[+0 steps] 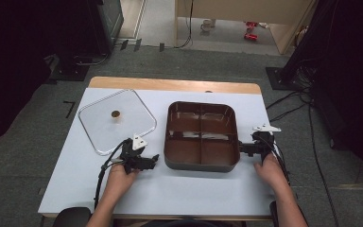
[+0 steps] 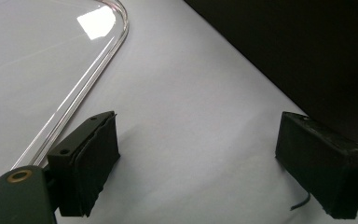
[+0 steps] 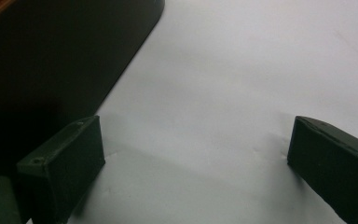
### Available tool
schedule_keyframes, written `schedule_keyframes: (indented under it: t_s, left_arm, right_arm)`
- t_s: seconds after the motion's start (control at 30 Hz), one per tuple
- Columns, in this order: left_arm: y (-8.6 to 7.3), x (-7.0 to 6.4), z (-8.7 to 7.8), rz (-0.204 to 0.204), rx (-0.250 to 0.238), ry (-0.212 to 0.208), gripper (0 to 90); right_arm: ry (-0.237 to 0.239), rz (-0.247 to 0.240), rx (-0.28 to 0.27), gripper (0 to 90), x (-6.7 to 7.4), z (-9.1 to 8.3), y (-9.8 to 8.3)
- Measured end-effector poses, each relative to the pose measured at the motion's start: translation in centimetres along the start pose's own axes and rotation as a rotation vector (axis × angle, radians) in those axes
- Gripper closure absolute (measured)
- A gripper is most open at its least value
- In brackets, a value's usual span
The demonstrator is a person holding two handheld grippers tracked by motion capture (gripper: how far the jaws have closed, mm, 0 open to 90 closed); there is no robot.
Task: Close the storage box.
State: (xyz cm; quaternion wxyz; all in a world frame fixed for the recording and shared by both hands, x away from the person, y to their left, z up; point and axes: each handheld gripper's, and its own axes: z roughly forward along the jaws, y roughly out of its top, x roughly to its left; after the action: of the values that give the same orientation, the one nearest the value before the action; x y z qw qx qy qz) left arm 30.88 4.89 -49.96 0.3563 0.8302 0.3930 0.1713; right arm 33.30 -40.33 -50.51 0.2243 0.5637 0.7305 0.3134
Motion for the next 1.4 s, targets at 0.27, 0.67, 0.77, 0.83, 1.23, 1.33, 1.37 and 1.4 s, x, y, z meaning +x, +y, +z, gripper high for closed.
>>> schedule_keyframes:
  t_s: [0.27,0.67,0.77,0.83,1.23,1.33,1.37,1.4]
  left_arm:
    - [0.0,0.0,0.0,0.000,0.000,-0.001,13.1]
    - [0.0,0.0,0.0,0.000,0.000,0.000,13.1]
    - [0.0,0.0,0.0,0.000,0.000,0.000,13.1]
    - [0.0,-0.1,0.1,-0.005,0.001,0.006,13.0]
    - [0.9,-0.3,0.0,-0.015,0.066,0.014,15.2]
    - [1.1,-0.2,-0.4,0.004,0.077,-0.011,24.7]
    - [1.1,-0.2,-0.4,0.009,0.079,-0.018,28.2]
    - [1.2,-0.2,-0.5,0.015,0.087,-0.031,30.1]
  right_arm:
    - [0.000,0.000,0.000,3.0,0.0,0.0,0.0]
    - [0.000,0.000,0.000,2.9,0.0,0.0,0.0]
    - [0.000,0.000,0.000,3.0,0.0,0.0,0.0]
    - [0.000,0.000,0.000,2.9,0.0,0.0,0.0]
    - [0.000,0.000,0.000,2.9,0.0,0.0,0.0]
    - [0.000,0.001,0.000,2.9,0.0,0.0,0.0]
    - [0.000,0.001,0.000,2.9,0.0,0.0,0.0]
    - [0.000,0.001,0.000,2.9,0.0,0.0,0.0]
